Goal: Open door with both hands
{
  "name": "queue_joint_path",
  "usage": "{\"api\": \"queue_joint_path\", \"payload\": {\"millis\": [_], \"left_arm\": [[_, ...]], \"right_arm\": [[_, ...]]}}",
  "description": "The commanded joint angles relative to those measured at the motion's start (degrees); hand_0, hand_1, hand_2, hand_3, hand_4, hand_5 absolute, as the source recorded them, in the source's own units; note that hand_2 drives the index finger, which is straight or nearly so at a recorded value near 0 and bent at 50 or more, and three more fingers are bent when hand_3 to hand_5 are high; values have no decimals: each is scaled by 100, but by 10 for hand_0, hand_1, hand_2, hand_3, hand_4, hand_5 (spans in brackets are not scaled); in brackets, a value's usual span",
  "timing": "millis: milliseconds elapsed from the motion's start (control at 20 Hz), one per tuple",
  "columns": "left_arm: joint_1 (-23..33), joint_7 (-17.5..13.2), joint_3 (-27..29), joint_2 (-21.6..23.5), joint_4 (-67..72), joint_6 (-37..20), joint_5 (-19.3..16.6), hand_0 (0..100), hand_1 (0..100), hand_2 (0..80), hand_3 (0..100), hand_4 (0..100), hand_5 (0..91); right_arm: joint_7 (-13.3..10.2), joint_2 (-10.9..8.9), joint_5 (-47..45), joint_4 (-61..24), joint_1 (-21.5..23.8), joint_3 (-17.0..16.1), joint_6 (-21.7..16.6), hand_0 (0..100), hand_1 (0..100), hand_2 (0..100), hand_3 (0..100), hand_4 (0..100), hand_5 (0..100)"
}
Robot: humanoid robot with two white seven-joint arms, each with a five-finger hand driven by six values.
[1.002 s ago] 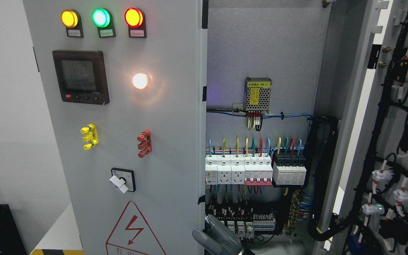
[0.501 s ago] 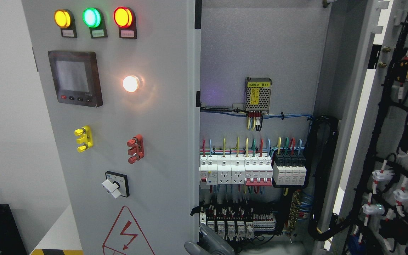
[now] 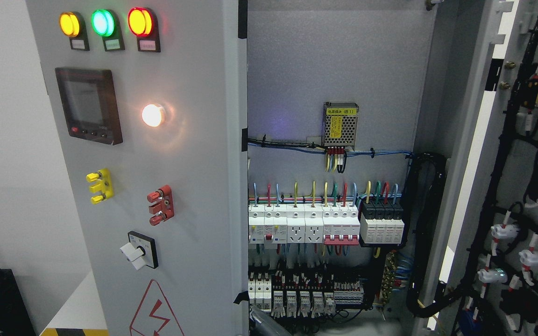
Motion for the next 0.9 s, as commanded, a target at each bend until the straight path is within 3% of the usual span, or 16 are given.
{"api": "queue_joint_path", "payload": {"millis": [0,852], "left_arm": [[0,0,-8,0,0,1,0,120,389,0,0,0,0],[0,0,-8,0,0,1,0,120,389,0,0,0,0]], "right_arm": [[-5,-44,-71,-460,137,435,3,120,389,0,0,0,0],[-14,27,-71,-776,445,1217,30,120,389,0,0,0,0]]}}
